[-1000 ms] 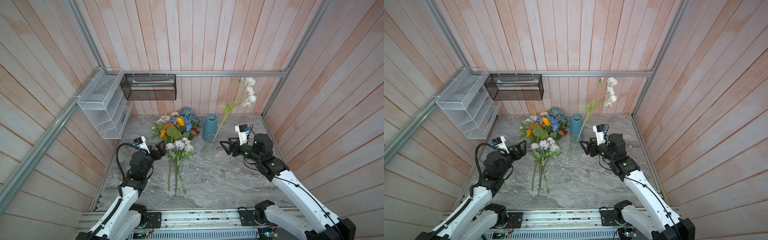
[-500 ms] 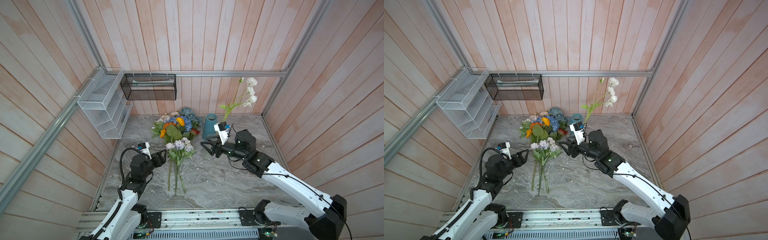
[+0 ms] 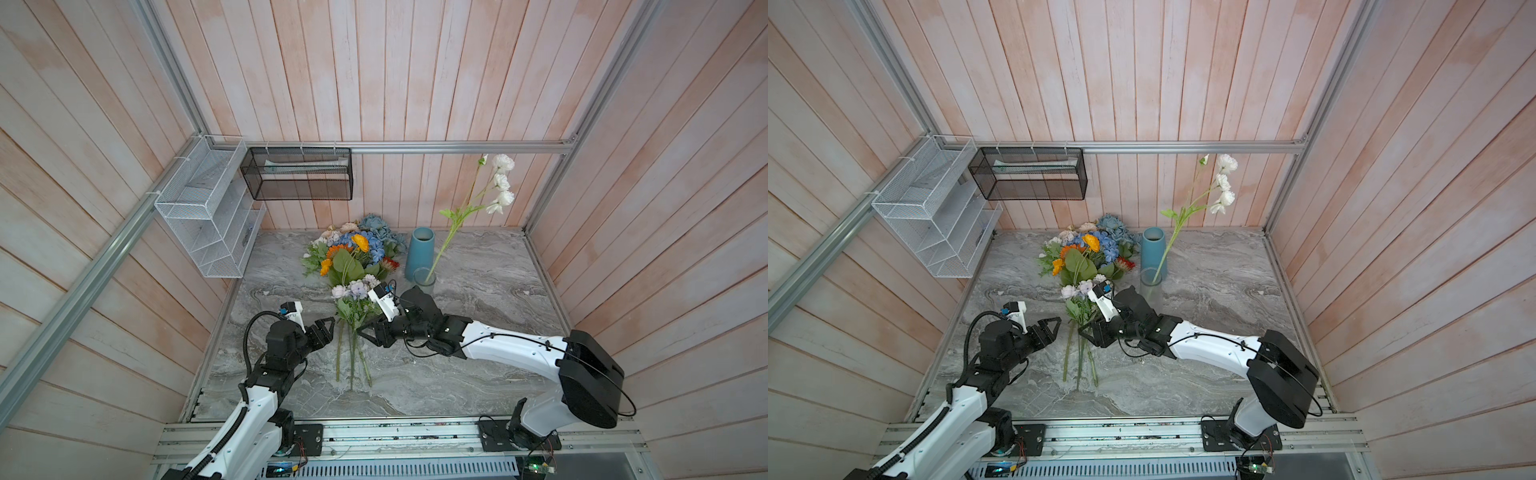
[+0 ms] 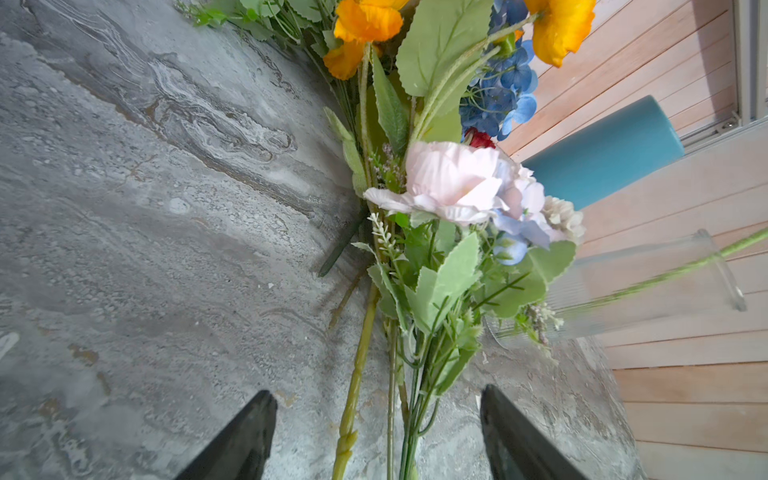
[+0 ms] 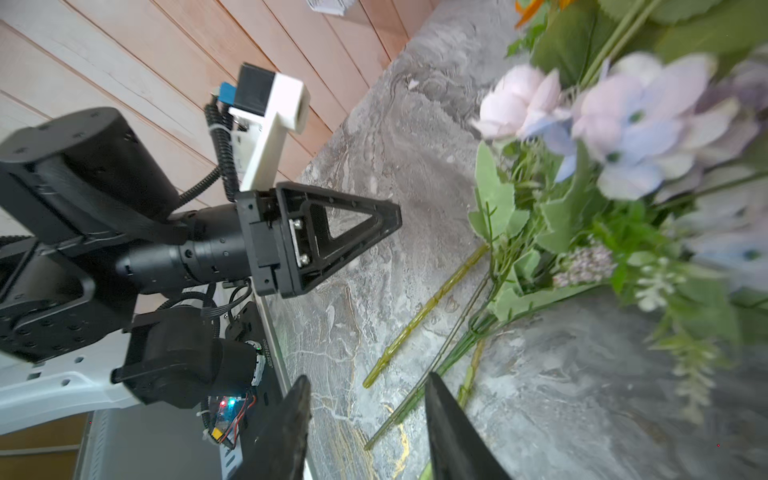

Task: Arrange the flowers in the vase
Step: 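Move the right gripper to the bouquet stems beside the left gripper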

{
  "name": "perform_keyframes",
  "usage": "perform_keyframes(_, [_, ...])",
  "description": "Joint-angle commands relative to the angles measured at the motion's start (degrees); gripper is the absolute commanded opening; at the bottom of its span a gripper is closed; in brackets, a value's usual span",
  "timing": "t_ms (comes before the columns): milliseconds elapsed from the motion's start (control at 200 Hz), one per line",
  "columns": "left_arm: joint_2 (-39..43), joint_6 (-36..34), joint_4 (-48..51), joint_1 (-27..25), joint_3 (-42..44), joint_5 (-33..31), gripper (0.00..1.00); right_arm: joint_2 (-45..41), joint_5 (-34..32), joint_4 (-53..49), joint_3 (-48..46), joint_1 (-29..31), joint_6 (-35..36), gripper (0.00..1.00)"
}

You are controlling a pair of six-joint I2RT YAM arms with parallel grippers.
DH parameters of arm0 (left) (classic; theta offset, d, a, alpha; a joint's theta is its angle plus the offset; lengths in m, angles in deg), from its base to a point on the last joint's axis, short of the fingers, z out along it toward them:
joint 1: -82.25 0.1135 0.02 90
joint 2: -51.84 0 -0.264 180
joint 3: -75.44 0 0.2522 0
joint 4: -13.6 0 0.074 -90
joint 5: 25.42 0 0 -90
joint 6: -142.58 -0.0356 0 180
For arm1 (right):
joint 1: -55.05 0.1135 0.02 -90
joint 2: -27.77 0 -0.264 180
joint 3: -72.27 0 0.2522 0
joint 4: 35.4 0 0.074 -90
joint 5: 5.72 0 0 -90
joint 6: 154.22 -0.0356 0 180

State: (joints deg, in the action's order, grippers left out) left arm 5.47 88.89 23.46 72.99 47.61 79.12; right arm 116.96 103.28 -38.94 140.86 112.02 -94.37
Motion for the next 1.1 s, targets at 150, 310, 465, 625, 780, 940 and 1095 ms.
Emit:
perform_keyframes(150, [-3.85,-0.95,-2.22,0.28,-0.46,0.62,0.79,9.75,0.51,3.86,0.94,0.34,-6.96,0.46])
perform_keyframes(310, [-3.15,-2.89,0.58,0.23,-0.81,-0.02,0.79,14.90,-2.15,2.69,3.99,0.16,-8.57,0.49])
perform_keyframes(465, [-2.46,-3.53,2.99,0.26,-0.15,0.09,0.77,19.02,-4.39,2.49,6.52,-0.27,-10.31,0.52])
perform_keyframes(625, [-2.91,-2.84,3.32,0.19,1.27,1.09,0.77,22.35,-6.17,2.22,9.46,-0.59,-11.01,0.51])
perform_keyframes(780, [-3.87,-2.39,2.68,0.12,1.41,1.72,0.76,23.27,-7.22,2.82,9.85,-1.92,-12.25,0.31])
perform_keyframes(940, [-5.72,-2.48,2.49,-0.44,0.75,1.41,0.75,21.16,-7.74,3.95,7.74,-4.19,-12.45,0.14])
perform_keyframes(1095, [-8.95,-2.83,2.45,-1.95,-0.58,0.50,0.75,18.85,-9.55,2.81,6.27,-6.61,-10.51,0.14])
